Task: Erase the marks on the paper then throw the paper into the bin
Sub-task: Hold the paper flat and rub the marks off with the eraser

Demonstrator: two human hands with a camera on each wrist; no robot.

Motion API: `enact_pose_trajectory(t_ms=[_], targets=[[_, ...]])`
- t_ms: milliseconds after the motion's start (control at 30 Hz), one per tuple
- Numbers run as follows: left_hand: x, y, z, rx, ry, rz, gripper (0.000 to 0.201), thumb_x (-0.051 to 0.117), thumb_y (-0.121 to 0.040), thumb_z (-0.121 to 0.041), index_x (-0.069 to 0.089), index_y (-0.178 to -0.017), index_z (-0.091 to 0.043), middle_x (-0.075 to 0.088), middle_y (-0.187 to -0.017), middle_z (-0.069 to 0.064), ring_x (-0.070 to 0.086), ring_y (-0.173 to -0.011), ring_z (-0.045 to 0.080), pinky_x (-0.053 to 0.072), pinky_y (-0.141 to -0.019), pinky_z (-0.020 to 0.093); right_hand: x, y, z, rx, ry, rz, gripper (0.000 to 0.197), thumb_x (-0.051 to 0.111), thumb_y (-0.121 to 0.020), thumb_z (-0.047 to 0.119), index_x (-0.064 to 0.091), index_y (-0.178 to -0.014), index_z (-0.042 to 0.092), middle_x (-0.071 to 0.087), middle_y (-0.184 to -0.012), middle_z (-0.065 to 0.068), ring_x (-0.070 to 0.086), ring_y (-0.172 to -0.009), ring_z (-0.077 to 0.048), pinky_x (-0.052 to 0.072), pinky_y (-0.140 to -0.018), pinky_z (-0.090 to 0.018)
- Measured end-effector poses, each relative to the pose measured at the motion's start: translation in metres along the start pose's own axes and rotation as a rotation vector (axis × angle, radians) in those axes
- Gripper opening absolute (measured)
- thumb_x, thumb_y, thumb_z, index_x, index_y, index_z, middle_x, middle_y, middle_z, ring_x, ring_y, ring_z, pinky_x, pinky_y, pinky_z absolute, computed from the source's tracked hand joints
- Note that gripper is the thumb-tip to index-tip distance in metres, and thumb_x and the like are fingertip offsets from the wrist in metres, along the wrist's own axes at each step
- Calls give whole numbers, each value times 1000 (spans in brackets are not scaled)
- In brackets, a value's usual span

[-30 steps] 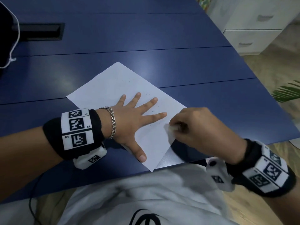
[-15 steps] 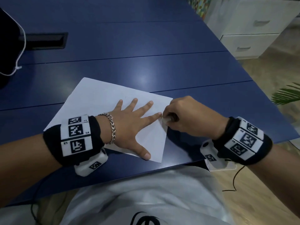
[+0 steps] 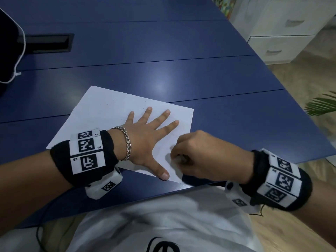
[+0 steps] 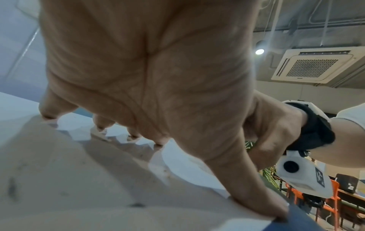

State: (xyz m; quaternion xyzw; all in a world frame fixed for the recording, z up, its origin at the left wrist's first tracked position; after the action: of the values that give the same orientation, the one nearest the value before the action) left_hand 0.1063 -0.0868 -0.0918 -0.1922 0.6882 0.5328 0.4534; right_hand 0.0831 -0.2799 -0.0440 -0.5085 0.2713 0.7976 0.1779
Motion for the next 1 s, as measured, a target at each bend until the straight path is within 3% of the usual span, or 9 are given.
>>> enact_pose_trajectory(t_ms=[200,367,533,700,833,1000], targets=[[-1,-1,0,-6,-3,8,153,53,-41,-110,-42,-147,-53,-48,-160,-13,-32,-154,41,0,-120,76,-11,-13,-27,144,81,-167,14,58,-90,21,61,-77,19,54,-77,4,56,-68,-24,55,-66,-46],[0,-1,-1,-6,-3,6,154,53,-40,-110,-39,-149,-52,-46,-162,-13,-31,-155,41,2,-120,77,6,1,11,15,48,17,14,57,-95,23,66,-85,20,55,-83,3,55,-66,-25,49,-61,-38],[-1,-2,0,-22,11,8,154,52,-41,-110,-39,-149,-52,-47,-161,-13,-31,-154,41,2,-120,77,-11,-11,-22,117,77,-135,14,58,-91,22,63,-78,18,55,-77,3,56,-69,-23,54,-68,-43],[-1,-2,-1,-27,6,13,155,53,-40,-110,-39,-149,-51,-47,-162,-12,-32,-154,41,1,-120,77,1,-3,8,32,54,18,15,58,-92,22,67,-81,19,58,-80,1,56,-67,-24,52,-65,-41],[-2,-2,0,-25,9,24,154,53,-41,-110,-40,-148,-52,-48,-160,-14,-33,-154,41,0,-120,77,-18,-17,-30,173,115,-146,16,58,-91,22,65,-79,17,61,-74,0,58,-68,-24,54,-68,-44],[-3,1,2,-9,6,16,160,59,-44,-107,-39,-153,-43,-46,-161,-16,-32,-155,39,-2,-122,74,-18,-8,-26,121,55,-111,11,63,-91,25,72,-85,23,67,-76,4,60,-67,-15,53,-66,-33]])
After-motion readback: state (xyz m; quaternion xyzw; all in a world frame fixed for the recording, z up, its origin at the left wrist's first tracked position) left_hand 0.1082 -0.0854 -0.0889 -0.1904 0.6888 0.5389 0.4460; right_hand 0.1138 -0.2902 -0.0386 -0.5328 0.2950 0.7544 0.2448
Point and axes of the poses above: each hand's wrist, its own y-axis away from the middle knuckle, its own x-axis out of the palm, z = x × y, the point moved 2 cm from there along -y, towards the middle knuckle
